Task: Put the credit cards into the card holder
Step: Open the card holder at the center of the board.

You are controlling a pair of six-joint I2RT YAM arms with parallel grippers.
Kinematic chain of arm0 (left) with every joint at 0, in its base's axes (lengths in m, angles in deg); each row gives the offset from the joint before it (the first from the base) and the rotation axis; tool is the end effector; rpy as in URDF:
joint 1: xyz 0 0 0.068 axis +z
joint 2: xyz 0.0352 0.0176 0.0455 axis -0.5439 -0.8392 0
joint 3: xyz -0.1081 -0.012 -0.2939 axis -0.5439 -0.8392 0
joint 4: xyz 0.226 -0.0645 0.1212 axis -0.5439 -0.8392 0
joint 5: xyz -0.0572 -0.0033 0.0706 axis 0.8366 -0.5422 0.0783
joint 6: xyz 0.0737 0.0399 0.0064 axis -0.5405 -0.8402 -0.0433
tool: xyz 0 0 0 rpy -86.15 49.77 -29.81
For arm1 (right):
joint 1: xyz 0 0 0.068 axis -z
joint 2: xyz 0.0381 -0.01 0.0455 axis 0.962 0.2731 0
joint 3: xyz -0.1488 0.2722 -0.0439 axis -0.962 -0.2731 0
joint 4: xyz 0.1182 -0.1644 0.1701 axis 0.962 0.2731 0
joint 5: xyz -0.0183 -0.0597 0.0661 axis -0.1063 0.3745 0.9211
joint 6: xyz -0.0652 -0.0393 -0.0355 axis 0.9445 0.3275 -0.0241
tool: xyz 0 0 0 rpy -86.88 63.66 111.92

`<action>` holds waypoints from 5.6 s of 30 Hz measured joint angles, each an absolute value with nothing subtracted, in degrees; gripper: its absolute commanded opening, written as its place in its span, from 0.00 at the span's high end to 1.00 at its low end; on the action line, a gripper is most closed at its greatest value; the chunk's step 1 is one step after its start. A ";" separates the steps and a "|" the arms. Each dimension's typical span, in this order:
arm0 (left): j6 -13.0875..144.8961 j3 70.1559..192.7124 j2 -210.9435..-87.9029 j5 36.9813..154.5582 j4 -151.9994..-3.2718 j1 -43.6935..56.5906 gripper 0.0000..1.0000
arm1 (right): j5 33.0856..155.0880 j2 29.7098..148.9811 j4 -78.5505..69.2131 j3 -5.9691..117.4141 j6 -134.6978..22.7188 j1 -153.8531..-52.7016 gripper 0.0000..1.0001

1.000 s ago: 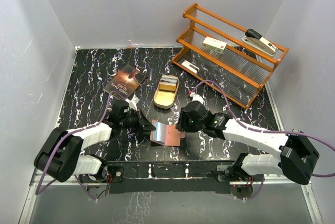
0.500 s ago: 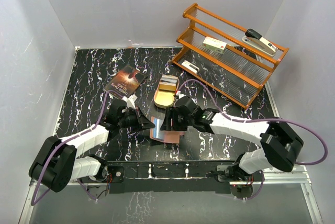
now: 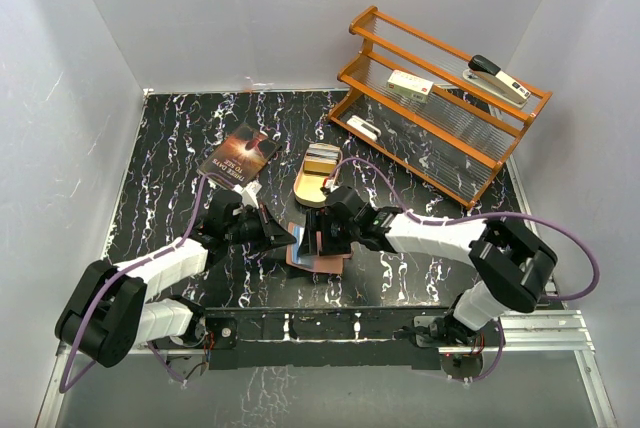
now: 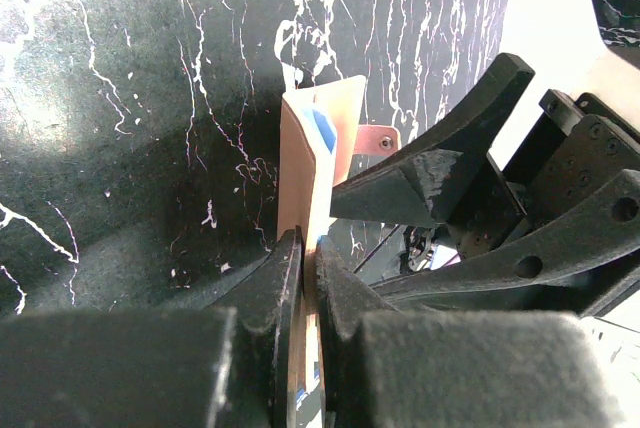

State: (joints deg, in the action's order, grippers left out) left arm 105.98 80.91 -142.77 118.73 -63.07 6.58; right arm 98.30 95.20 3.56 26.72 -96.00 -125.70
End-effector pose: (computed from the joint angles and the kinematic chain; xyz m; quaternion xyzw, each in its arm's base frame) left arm 0.1982 -0.1409 0.1881 -0.0525 0.8449 -0.4826 0.2247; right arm 0.1917 0.2658 0.1935 -0.0745 0.9298 0.3261 0.1538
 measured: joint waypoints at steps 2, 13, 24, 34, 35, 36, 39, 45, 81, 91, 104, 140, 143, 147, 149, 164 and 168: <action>106.01 80.91 -142.77 118.71 -63.05 6.58 1.00 | 98.70 96.01 3.23 27.05 -96.00 -125.70 0.35; 107.01 80.46 -142.68 118.32 -62.59 6.58 1.00 | 99.42 97.71 2.11 27.35 -96.07 -125.79 0.37; 107.01 79.93 -142.11 117.94 -62.72 6.58 1.00 | 95.07 97.71 4.98 27.46 -95.94 -125.79 0.37; 106.07 79.95 -142.07 116.63 -65.43 6.58 1.00 | 89.01 94.70 14.44 30.35 -94.65 -125.81 0.36; 105.85 79.95 -142.00 116.52 -65.70 6.58 1.00 | 87.86 93.82 15.69 30.85 -94.50 -125.83 0.37; 105.74 79.95 -141.92 116.41 -66.05 6.58 1.00 | 86.65 92.91 16.91 31.29 -94.39 -125.83 0.37; 105.61 79.95 -141.52 116.37 -66.40 6.58 1.00 | 83.94 90.72 20.06 32.53 -94.28 -125.83 0.38; 105.55 79.95 -141.43 116.39 -66.50 6.58 1.00 | 84.69 89.15 20.60 34.30 -94.36 -125.83 0.53; 105.42 79.95 -140.95 116.13 -66.61 6.58 1.00 | 90.59 102.44 12.63 36.32 -94.32 -129.18 0.40; 104.45 79.95 -140.95 115.26 -68.01 6.58 1.00 | 88.03 101.08 14.46 36.34 -94.21 -129.18 0.40; 104.28 79.95 -140.95 114.91 -68.23 6.58 0.82 | 81.47 100.27 20.69 36.34 -93.64 -129.18 0.46; 101.33 82.84 -143.42 114.51 -70.57 6.58 1.00 | 80.84 91.83 22.79 39.66 -90.58 -129.18 0.66; 101.44 82.86 -143.42 114.51 -70.55 6.58 1.00 | 83.18 91.86 20.01 39.53 -90.36 -129.18 0.71; 101.42 82.86 -143.42 114.27 -70.81 6.58 0.88 | 85.36 93.69 16.28 38.76 -90.36 -129.18 0.74; 101.20 82.90 -143.42 113.70 -71.40 6.58 0.79 | 85.87 95.31 15.18 38.30 -90.23 -129.18 0.75; 97.35 83.82 -143.75 110.29 -75.64 6.58 0.60 | 83.99 101.32 13.39 31.57 -89.84 -129.18 0.76; 96.67 83.82 -144.08 109.92 -76.01 6.58 0.74 | 83.68 100.82 12.01 30.50 -90.01 -129.24 0.76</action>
